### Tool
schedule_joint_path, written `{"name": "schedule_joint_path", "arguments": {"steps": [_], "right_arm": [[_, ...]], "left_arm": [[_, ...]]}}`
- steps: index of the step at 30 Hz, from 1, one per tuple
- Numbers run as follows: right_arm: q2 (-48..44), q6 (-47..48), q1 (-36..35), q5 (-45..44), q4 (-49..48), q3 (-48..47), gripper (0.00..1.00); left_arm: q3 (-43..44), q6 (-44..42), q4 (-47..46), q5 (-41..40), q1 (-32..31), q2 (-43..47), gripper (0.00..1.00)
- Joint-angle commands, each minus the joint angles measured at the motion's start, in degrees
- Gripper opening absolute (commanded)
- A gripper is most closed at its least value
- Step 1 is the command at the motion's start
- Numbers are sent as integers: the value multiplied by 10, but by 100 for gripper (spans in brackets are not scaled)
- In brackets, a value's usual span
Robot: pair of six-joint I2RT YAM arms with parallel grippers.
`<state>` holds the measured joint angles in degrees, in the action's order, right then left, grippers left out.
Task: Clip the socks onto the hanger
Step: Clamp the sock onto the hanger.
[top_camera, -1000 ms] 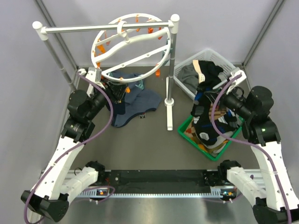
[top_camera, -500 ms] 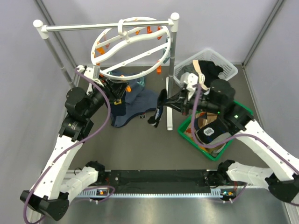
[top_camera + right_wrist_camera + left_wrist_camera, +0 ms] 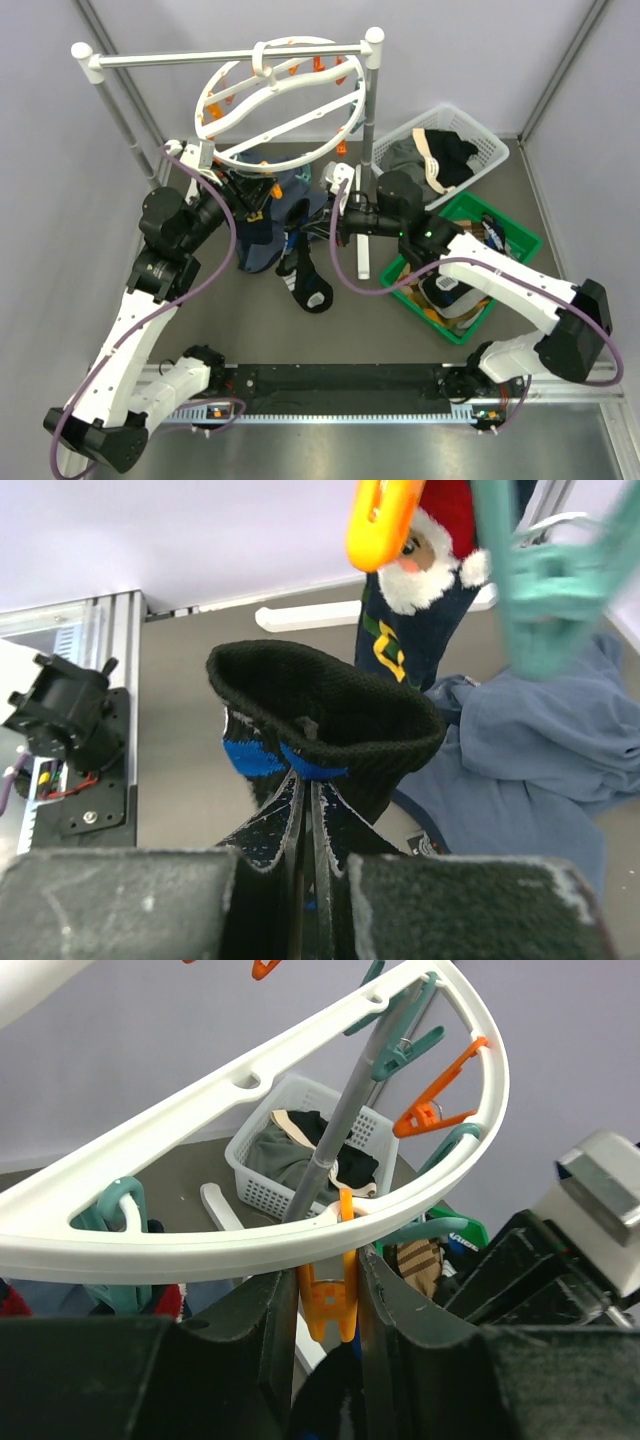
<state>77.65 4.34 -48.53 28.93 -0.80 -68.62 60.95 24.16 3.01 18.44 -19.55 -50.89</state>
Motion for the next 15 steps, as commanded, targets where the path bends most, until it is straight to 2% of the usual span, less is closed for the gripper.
{"name": "schedule_joint_path", "arguments": {"steps": [1,15], "right_arm": [[18,-14,-13,-6,-65,-20,0],[47,-16,-17,-26,-77,-39,0]], "left_arm": [[-7,7,-50,28,1,6,0],[-23,-4,-45,34,1,-1,0]]}}
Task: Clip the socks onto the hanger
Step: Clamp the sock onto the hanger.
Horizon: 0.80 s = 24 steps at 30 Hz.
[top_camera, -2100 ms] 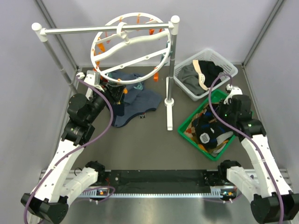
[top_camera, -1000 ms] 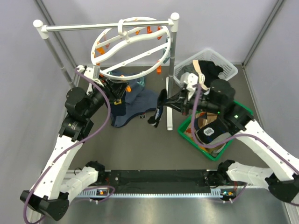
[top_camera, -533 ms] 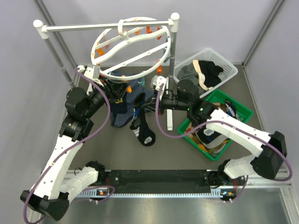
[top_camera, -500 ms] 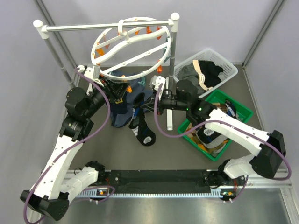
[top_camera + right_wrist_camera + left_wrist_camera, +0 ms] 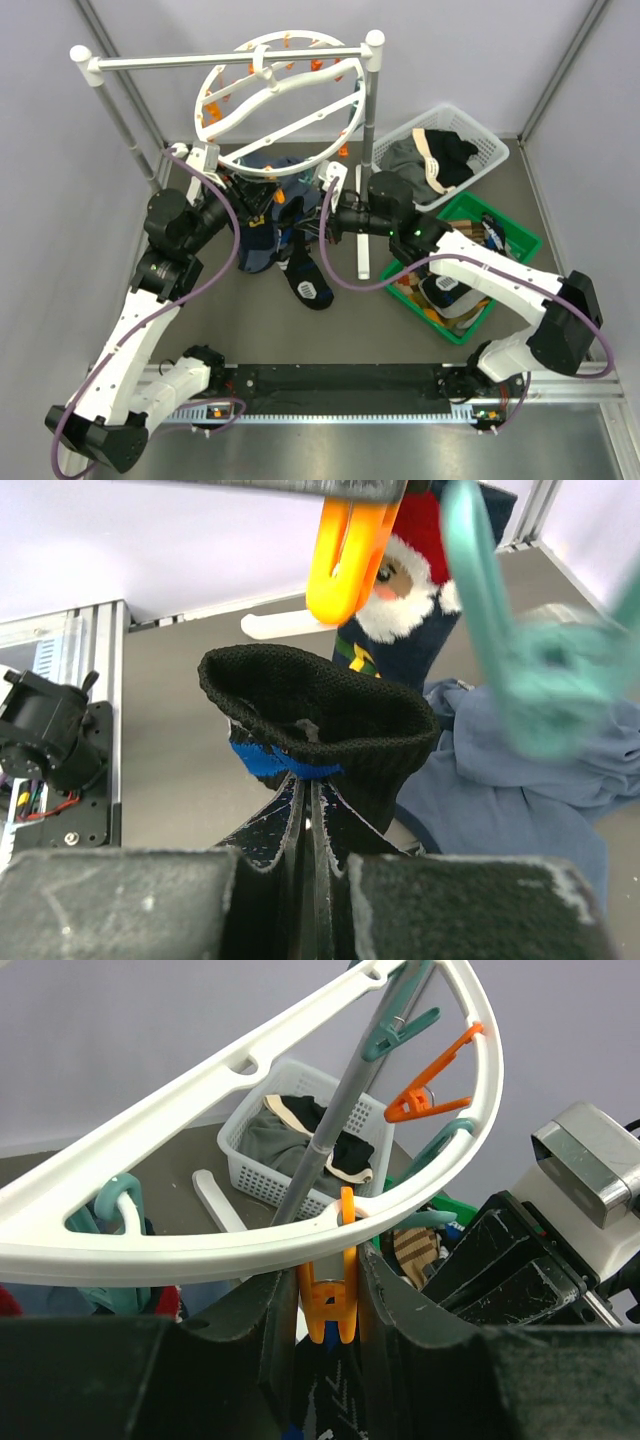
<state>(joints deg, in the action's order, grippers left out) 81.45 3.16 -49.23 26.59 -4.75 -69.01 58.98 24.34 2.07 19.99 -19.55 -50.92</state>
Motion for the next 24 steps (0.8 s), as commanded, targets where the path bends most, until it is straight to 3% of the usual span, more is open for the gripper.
{"name": "schedule_joint_path", "arguments": {"steps": [1,24], "right_arm": [[11,-4,-10,-3,-39,-37,0],[14,1,-10,-7,-39,-67,0]], "left_arm": [[-4,-8,-36,17,2,0,0],[-1,-25,-23,17,2,-4,0]]}}
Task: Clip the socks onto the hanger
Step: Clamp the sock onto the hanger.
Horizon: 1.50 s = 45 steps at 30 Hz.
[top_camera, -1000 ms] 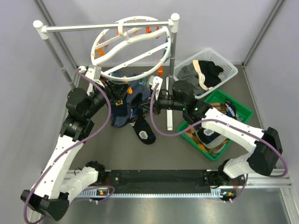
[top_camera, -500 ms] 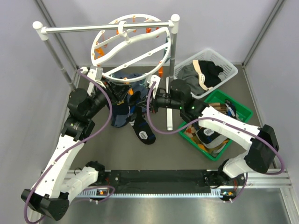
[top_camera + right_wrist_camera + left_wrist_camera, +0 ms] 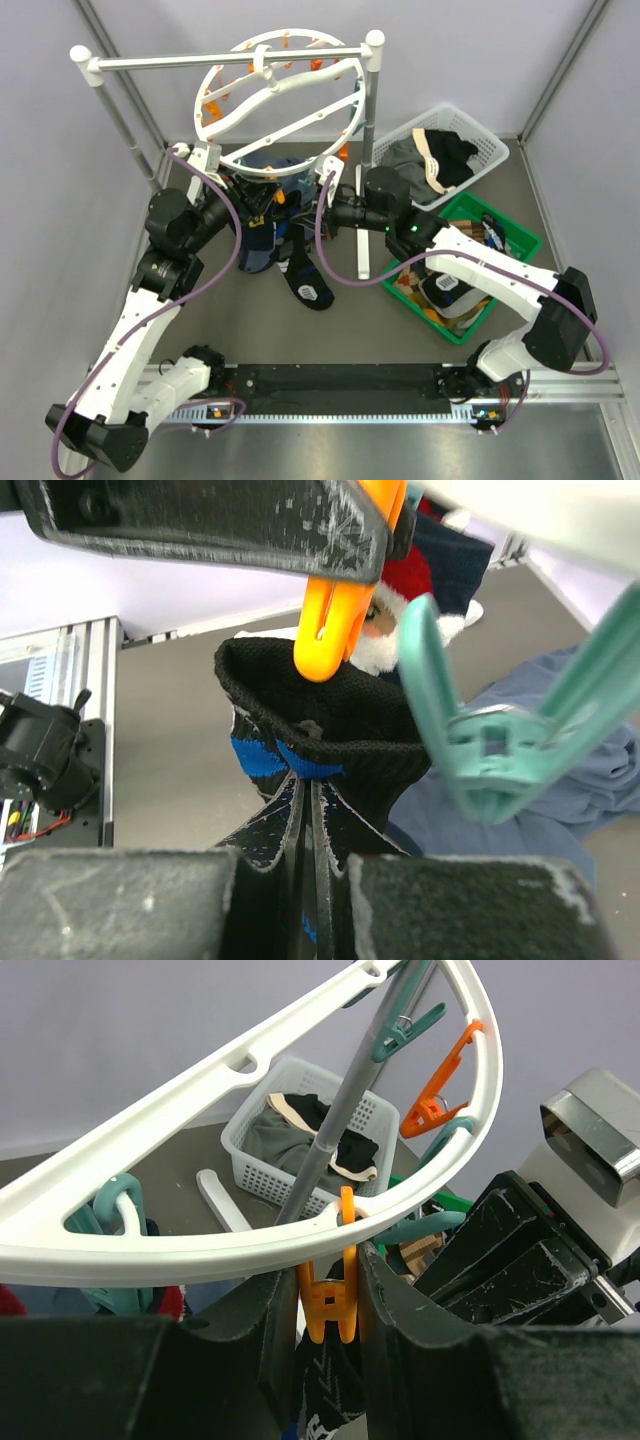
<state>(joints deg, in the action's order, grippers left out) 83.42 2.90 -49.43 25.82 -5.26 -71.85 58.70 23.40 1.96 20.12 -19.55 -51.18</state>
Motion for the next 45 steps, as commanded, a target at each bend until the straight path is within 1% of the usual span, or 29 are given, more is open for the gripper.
{"name": "schedule_joint_path", "arguments": {"steps": [1,20,21,23,24,26,28,31,33,34,37,38,41,45], "right_arm": [[-5,4,-8,-2,-33,-38,0],[-6,7,-8,-18,-31,-60,0],[-5,7,-8,-18,-29,-61,0],[-4,7,-8,-18,-28,-63,0],[-5,6,-8,-18,-27,-64,0],[-5,7,-8,-19,-27,-65,0],[-4,7,-8,-20,-25,-67,0],[1,5,-8,-21,-21,-72,0],[3,6,-8,-21,-13,-73,0],[1,6,-8,-24,-12,-71,3],[-8,4,-8,-27,-17,-52,24],[-16,4,-7,-30,-18,-37,34],[-35,0,-5,-37,-30,-2,47],[-76,-16,19,-29,-57,43,54]], "left_arm": [[2,-15,-22,16,1,-1,0],[14,-27,4,27,1,-7,1],[16,-26,4,27,0,-7,6],[21,-25,6,28,0,-6,12],[23,-26,10,26,0,-6,21],[29,-28,15,23,0,-6,31],[34,-28,20,19,0,-5,46],[40,-27,25,2,1,-3,56],[42,-26,28,-9,0,-5,57],[46,-26,34,-20,1,-4,57],[48,-26,41,-28,1,-4,59],[48,-26,42,-32,1,-2,61],[51,-26,46,-36,1,4,63],[59,-27,53,-44,1,12,65]]}}
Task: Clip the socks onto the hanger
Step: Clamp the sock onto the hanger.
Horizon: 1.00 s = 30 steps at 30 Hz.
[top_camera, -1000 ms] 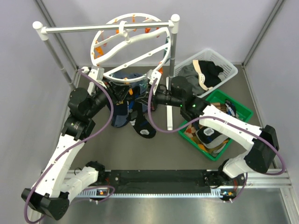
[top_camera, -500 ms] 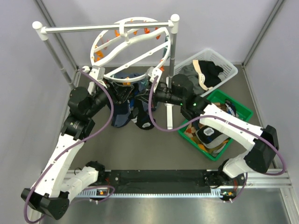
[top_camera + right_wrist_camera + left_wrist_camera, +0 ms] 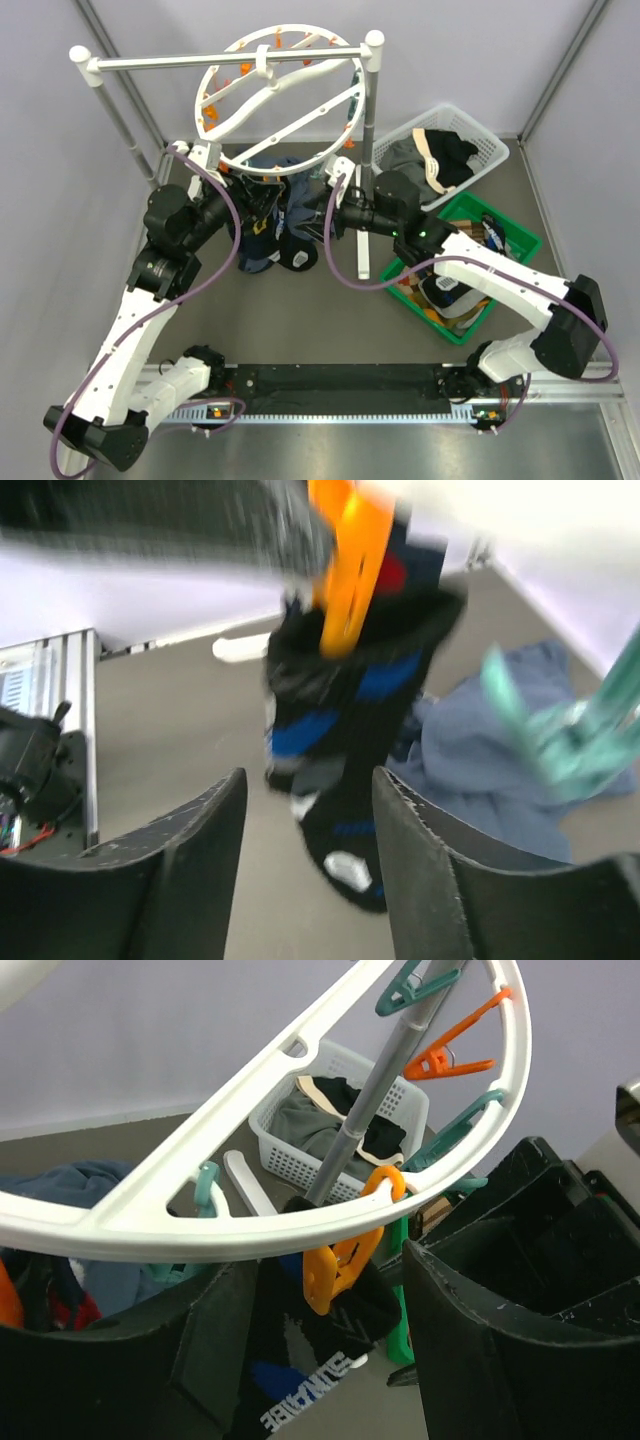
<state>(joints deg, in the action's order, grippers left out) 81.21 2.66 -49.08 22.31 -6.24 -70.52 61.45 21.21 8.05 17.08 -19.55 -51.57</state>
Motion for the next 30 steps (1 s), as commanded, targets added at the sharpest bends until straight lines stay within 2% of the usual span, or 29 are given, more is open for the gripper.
{"name": "schedule_joint_path", "arguments": {"steps": [1,9,14,18,23,30], "right_arm": [[-60,-16,30,16,-54,37,54],[-86,-45,89,63,-156,94,57],[-65,-73,126,135,-228,89,58],[-40,-74,128,186,-238,61,59],[-11,-80,129,198,-271,40,61],[15,-101,129,199,-308,21,61]], "left_arm": [[34,-6,-8,-14,1,17,65],[48,-8,8,-22,1,9,66],[61,-7,23,-2,2,14,68],[70,-7,29,16,1,23,70],[83,-18,40,40,0,35,73],[90,-33,36,120,0,56,75]]}}
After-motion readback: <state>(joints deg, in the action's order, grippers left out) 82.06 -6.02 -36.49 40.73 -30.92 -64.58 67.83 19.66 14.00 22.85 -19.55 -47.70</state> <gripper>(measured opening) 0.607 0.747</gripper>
